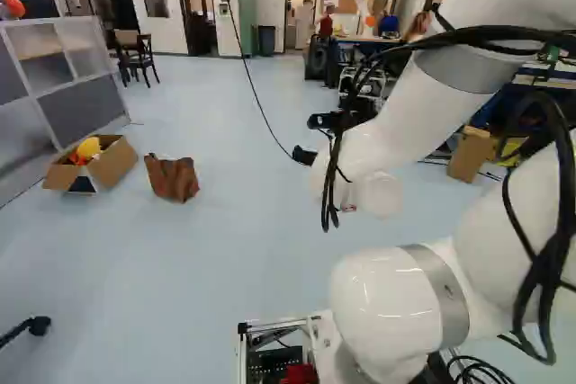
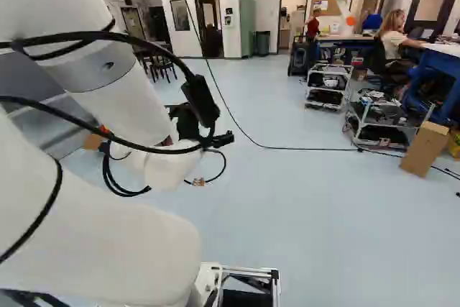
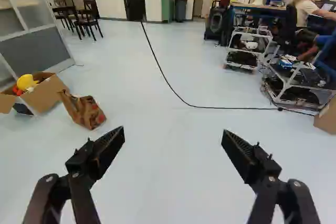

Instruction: Pick up the grocery bag from the ground

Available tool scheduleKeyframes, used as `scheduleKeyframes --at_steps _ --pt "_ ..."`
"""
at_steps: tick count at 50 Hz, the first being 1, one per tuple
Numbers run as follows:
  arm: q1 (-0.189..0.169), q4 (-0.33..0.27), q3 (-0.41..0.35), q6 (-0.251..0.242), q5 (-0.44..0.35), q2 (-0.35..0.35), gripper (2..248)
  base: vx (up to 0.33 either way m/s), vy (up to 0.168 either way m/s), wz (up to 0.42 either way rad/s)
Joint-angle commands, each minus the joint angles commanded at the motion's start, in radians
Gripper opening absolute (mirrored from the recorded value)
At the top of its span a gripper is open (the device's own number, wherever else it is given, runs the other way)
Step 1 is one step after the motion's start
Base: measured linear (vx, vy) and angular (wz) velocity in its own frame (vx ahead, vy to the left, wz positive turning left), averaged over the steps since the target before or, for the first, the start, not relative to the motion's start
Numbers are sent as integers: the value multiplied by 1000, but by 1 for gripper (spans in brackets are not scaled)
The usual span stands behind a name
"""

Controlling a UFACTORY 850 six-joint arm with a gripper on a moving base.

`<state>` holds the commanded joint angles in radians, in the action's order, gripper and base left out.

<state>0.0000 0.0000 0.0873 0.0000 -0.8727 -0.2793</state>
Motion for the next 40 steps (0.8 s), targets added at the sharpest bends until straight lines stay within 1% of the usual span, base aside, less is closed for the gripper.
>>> scheduleKeyframes --at_steps 17,23,34,40 --pt "0 0 0 0 0 0 247 0 0 0" --pt "0 0 0 0 0 0 247 38 39 138" --pt "0 0 0 0 0 0 247 156 13 -20" --pt "0 0 0 0 0 0 247 184 52 136"
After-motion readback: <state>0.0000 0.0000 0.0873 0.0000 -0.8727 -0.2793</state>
